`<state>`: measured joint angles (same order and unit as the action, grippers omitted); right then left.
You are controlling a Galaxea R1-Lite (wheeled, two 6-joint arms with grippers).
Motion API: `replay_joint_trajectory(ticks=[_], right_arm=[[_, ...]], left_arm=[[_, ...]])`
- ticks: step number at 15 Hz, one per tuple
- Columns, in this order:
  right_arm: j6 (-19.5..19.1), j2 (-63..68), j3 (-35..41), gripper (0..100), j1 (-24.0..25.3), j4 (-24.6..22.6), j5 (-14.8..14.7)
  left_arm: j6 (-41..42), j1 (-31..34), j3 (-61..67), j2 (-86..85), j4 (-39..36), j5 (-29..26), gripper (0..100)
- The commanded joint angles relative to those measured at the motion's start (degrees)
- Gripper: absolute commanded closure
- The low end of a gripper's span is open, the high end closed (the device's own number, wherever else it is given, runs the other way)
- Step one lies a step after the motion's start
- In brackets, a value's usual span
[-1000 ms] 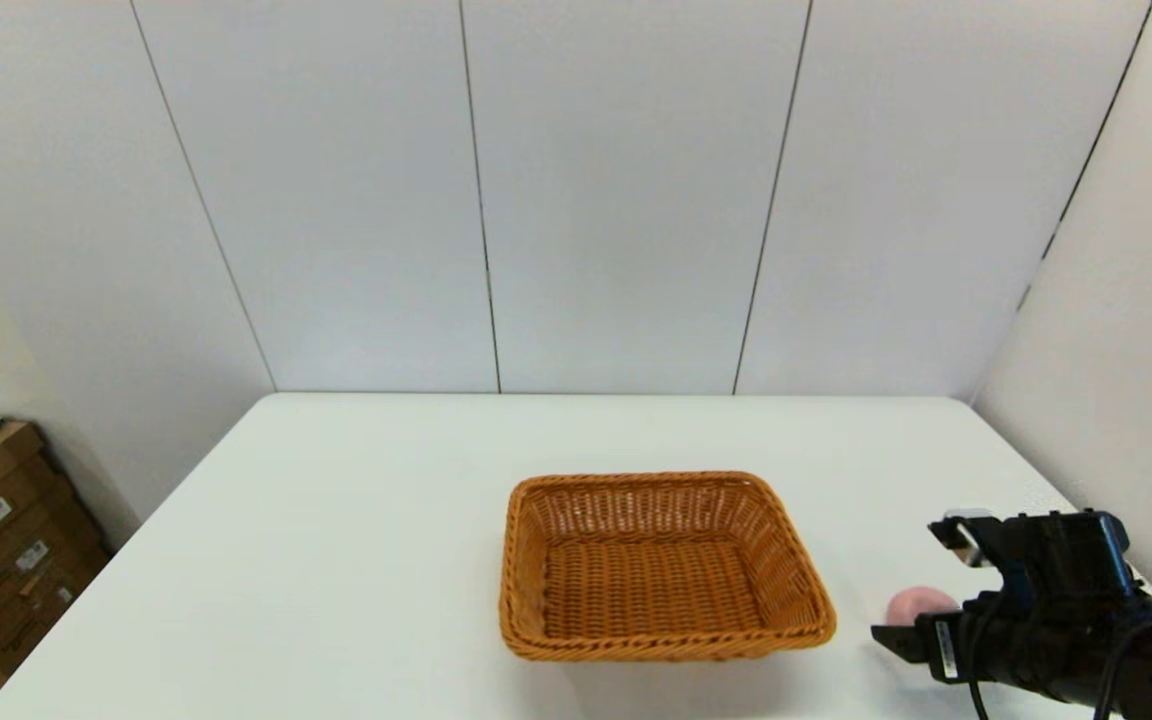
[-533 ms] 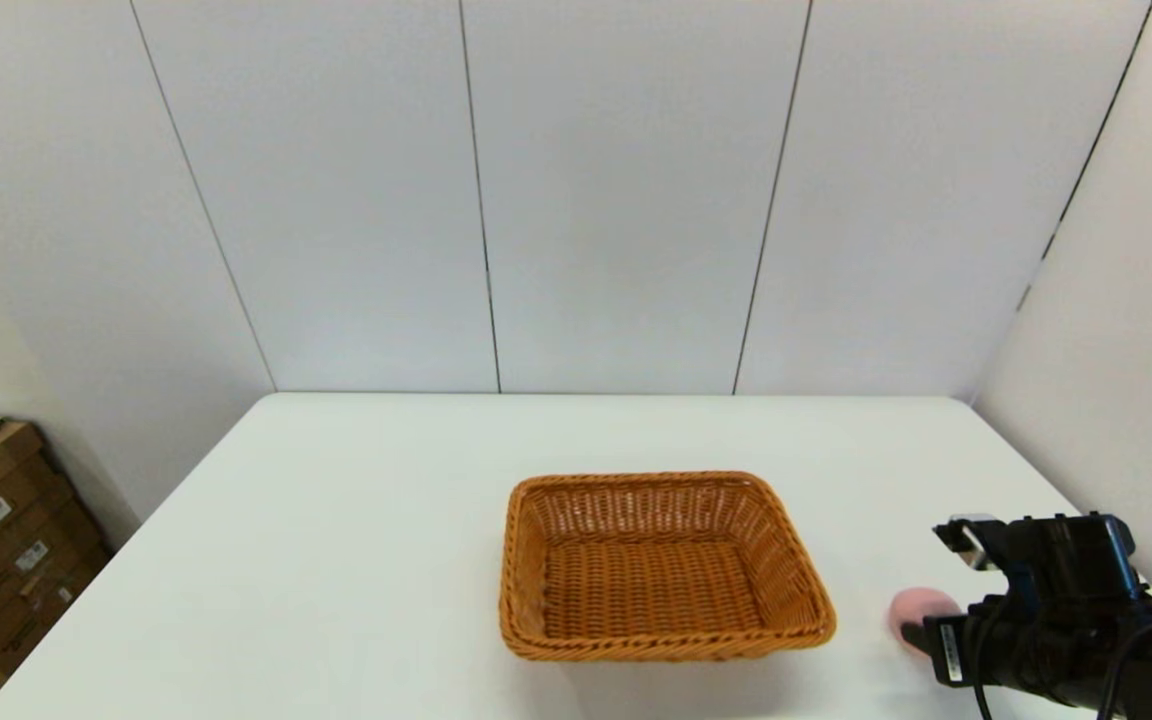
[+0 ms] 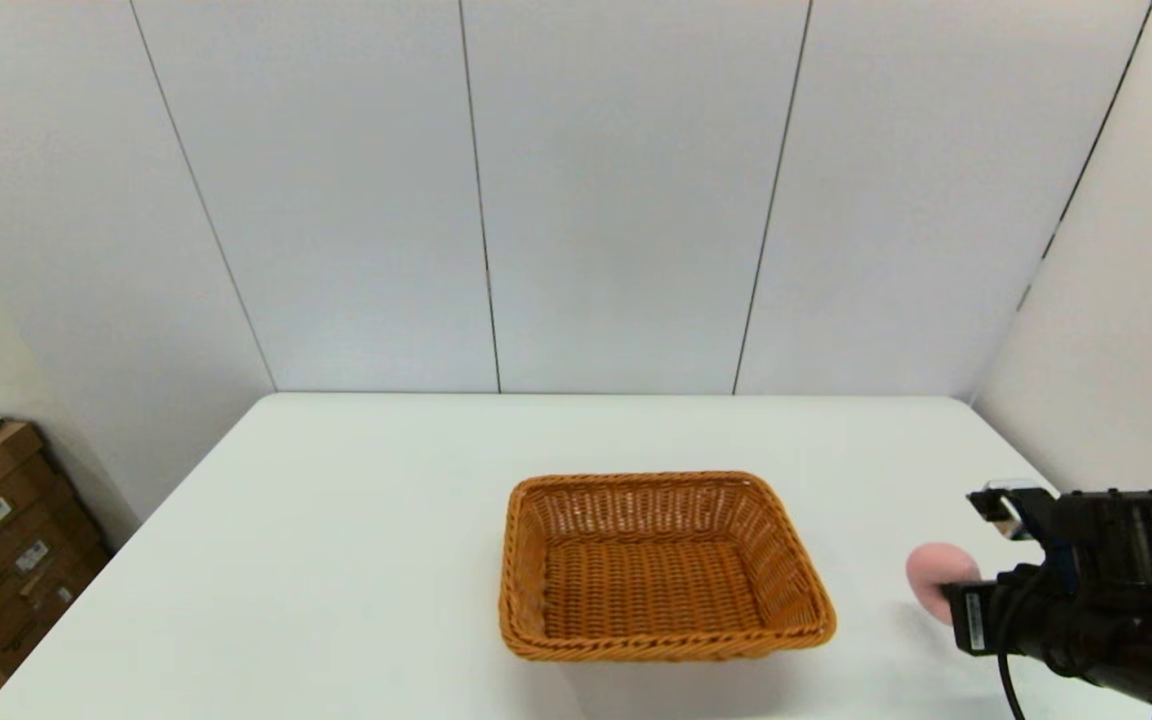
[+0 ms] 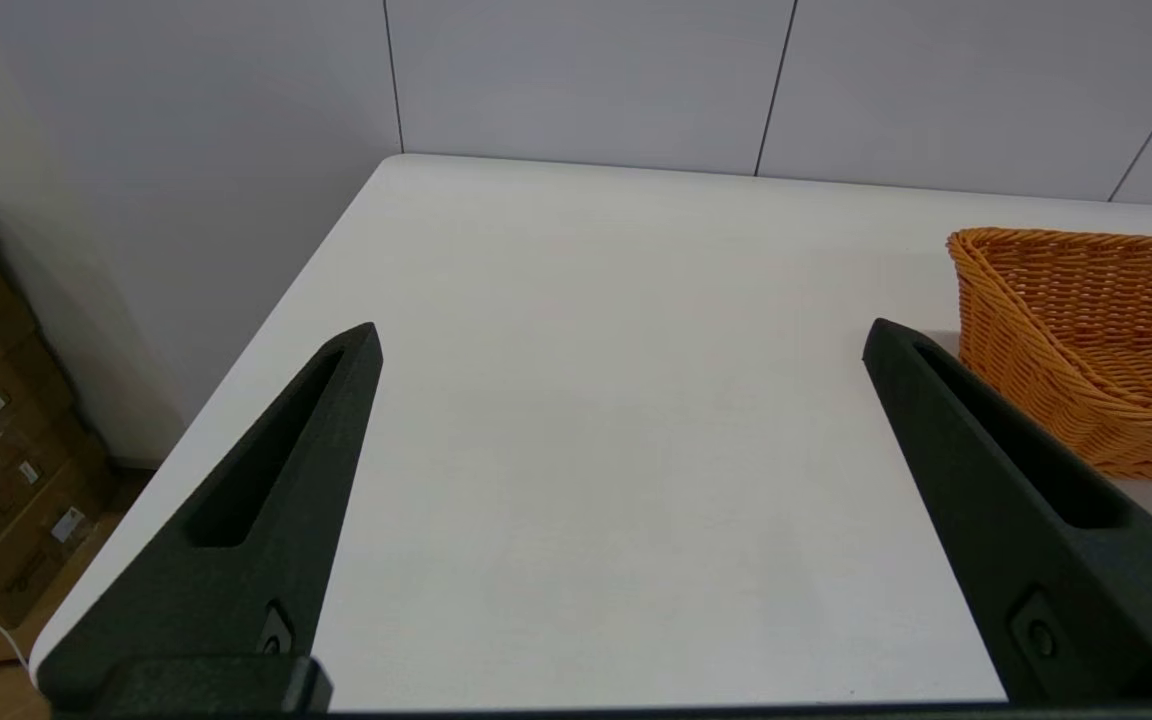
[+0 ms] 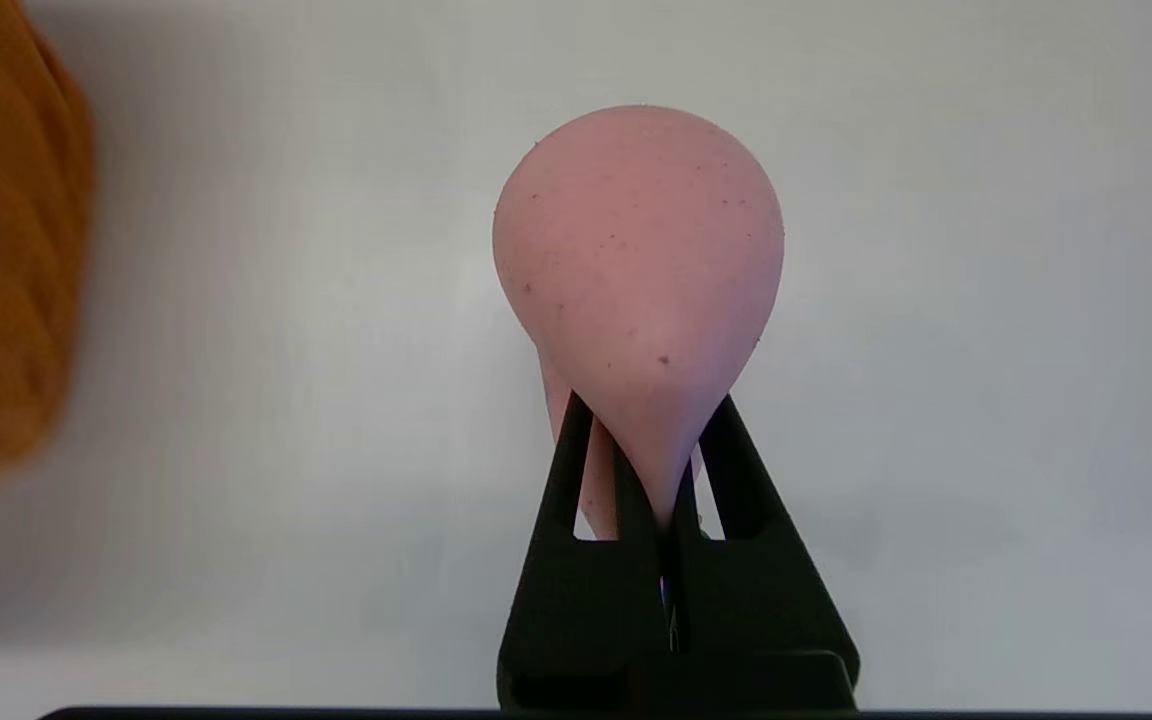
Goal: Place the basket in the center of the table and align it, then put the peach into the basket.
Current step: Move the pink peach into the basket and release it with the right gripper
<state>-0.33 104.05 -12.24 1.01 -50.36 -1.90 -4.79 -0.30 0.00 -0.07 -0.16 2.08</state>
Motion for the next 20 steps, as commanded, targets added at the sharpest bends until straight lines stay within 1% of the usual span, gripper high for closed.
replay_joint_trajectory(ticks=[1,2,3,4,6,8,12,15,18,20], right_arm=[[-1.8,-21.4,-9.4,100,11.7,9.5,-2.8],[-2.0,-24.2,-13.2,100,16.7,18.5,-2.8],[-1.4,-25.5,-16.6,100,21.8,26.5,-2.6],[-0.2,-24.5,-19.5,100,27.6,32.7,-2.3],[1.2,-18.4,-21.7,100,34.3,33.4,-2.6],[1.6,-12.9,-23.3,100,37.3,33.4,-2.6],[1.5,-3.1,-26.0,100,37.9,33.3,-2.1],[1.6,2.7,-29.8,100,37.8,33.3,-2.1],[3.1,7.2,-34.3,100,38.0,33.3,-2.4],[3.6,7.8,-34.6,100,38.0,33.4,-2.4]], left_arm=[[0.0,0.0,0.0,0.0,0.0,0.0,0],[0.0,0.0,0.0,0.0,0.0,0.0,0],[0.0,0.0,0.0,0.0,0.0,-0.1,0],[0.0,0.0,0.0,0.0,0.0,0.0,0],[0.0,0.0,0.0,0.0,0.0,0.0,0],[0.0,0.0,0.0,0.0,0.0,-0.1,0],[0.0,0.0,0.0,0.0,0.0,-0.1,0],[0.0,0.0,0.0,0.0,0.0,-0.1,0],[0.0,0.0,0.0,0.0,0.0,-0.1,0],[0.0,0.0,0.0,0.0,0.0,-0.1,0]])
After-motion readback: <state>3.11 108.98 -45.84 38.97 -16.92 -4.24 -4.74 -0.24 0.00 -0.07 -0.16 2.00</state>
